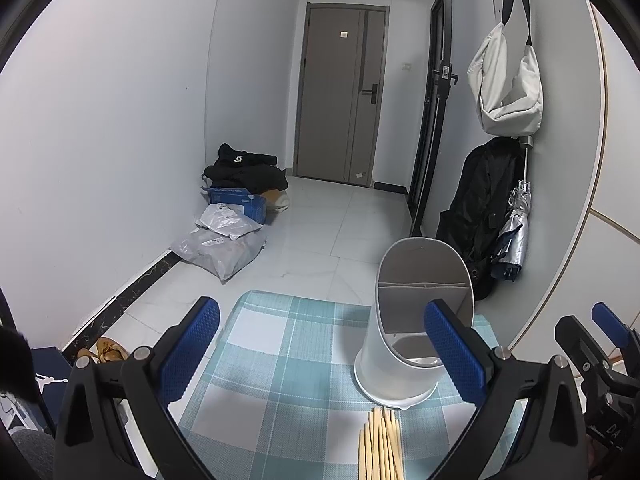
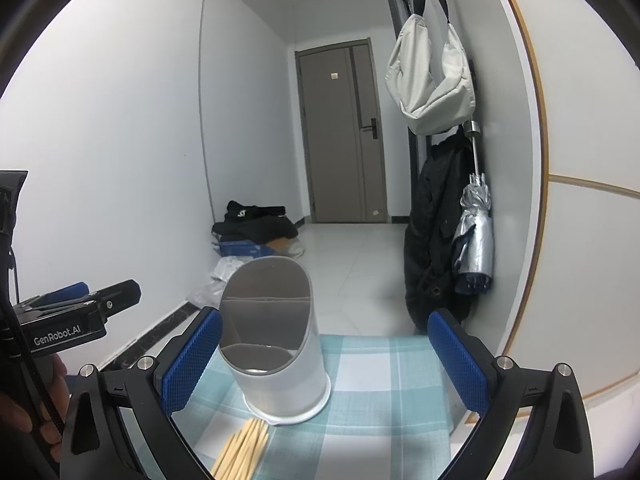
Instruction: Organize utensils
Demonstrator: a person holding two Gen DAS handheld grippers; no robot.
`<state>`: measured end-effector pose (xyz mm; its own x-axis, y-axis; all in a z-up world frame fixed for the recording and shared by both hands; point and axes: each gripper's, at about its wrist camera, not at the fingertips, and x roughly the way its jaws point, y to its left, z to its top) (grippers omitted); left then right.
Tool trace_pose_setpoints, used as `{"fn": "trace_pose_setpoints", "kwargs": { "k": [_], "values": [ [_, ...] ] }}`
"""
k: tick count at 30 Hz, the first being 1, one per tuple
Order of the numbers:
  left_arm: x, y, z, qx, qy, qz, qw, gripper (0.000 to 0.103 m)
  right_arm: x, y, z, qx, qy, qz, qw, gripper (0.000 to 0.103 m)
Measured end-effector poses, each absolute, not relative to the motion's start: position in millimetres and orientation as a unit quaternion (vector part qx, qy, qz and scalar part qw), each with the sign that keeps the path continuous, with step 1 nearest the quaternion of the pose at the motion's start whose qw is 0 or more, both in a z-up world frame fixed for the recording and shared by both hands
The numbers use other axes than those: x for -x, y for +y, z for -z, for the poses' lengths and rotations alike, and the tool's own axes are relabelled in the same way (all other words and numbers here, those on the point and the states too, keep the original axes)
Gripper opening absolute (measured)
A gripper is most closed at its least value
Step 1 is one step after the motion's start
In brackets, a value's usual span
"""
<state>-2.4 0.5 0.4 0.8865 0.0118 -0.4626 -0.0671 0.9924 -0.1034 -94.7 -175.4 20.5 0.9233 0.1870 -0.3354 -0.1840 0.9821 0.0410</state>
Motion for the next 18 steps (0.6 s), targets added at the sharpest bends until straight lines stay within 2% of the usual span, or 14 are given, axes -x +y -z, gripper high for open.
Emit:
{"fn": "trace_pose_setpoints", "kwargs": {
  "k": [18],
  "values": [
    [2.6, 2.8, 0.4, 0.061, 0.241, -0.023, 0.968, 0.101, 92.0, -172.0, -17.8, -0.011, 0.184, -0.109, 0.977, 0.103]
  ]
}}
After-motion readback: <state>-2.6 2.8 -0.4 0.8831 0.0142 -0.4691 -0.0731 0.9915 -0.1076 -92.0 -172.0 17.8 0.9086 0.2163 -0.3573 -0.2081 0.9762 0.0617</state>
